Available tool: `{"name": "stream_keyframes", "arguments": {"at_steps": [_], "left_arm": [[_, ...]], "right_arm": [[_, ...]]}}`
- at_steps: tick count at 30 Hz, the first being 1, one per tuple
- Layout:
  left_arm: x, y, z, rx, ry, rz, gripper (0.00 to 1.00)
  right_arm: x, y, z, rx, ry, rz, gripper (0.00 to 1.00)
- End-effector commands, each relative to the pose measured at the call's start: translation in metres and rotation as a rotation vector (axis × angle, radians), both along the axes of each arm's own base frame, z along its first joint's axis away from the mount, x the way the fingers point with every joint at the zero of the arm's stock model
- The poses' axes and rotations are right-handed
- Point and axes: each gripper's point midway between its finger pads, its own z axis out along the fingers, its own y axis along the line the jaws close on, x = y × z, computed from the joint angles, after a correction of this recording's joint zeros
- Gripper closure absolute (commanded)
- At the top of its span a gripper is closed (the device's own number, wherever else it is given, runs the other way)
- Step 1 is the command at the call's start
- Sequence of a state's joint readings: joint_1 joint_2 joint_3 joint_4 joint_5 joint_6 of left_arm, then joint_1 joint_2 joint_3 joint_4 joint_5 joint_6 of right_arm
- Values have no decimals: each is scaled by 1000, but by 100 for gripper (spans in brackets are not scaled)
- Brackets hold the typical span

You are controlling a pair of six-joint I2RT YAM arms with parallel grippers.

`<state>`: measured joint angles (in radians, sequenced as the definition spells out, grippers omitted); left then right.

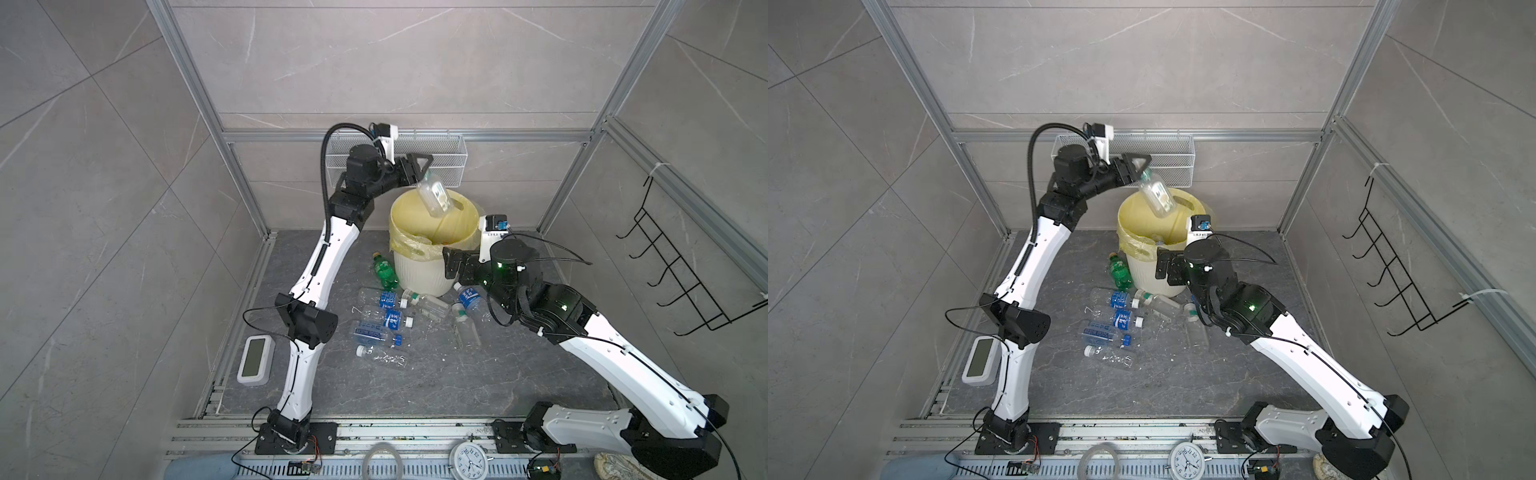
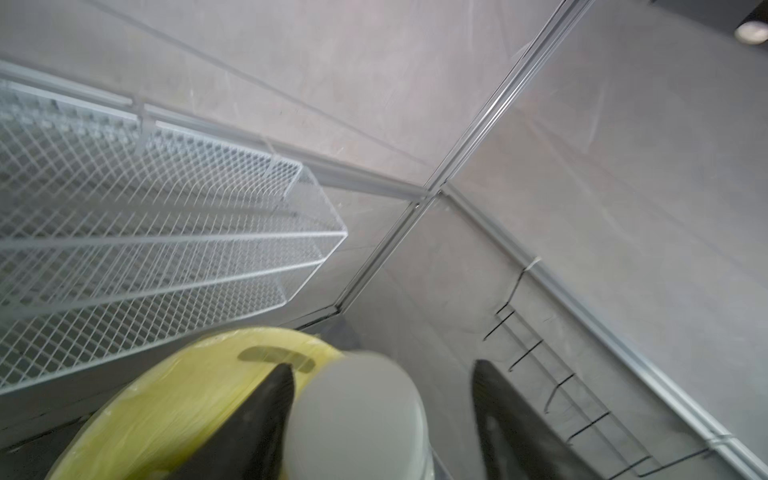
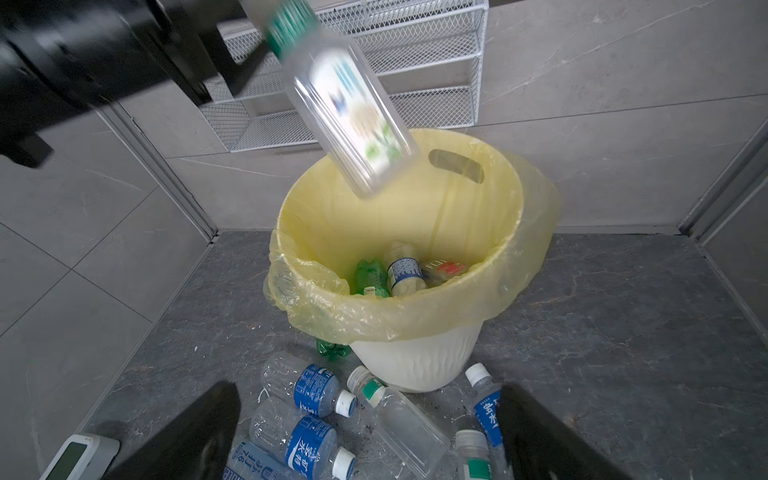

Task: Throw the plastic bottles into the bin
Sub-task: 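Raise the bottle over the bin and open the left gripper while the right draws back, then withdraw the left gripper from the bin while the right moves toward the bottles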

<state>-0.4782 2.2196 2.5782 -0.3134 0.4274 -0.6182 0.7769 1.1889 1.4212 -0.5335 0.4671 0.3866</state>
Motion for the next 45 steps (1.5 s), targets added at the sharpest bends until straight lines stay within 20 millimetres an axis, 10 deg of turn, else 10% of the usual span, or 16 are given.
{"name": "stream_keyframes", "arguments": {"at_steps": [1, 10, 19, 31, 45], "left_arm": [[-26, 22, 49, -16, -111, 19, 0], [-69, 45, 57, 126, -122, 11, 0], [-101, 121, 19, 201, -11, 144, 0], [-131, 190, -50, 128, 213, 268, 0], [-157, 215, -85, 83, 241, 310, 0]], "right_arm": [[-3, -5, -2, 25, 8, -3, 0], [11, 16, -21, 25, 44, 33, 0], [24, 31, -39, -21, 90, 45, 0], [5, 4, -63, -48, 151, -10, 0], [-26, -39, -116, -110, 249, -101, 0]]}}
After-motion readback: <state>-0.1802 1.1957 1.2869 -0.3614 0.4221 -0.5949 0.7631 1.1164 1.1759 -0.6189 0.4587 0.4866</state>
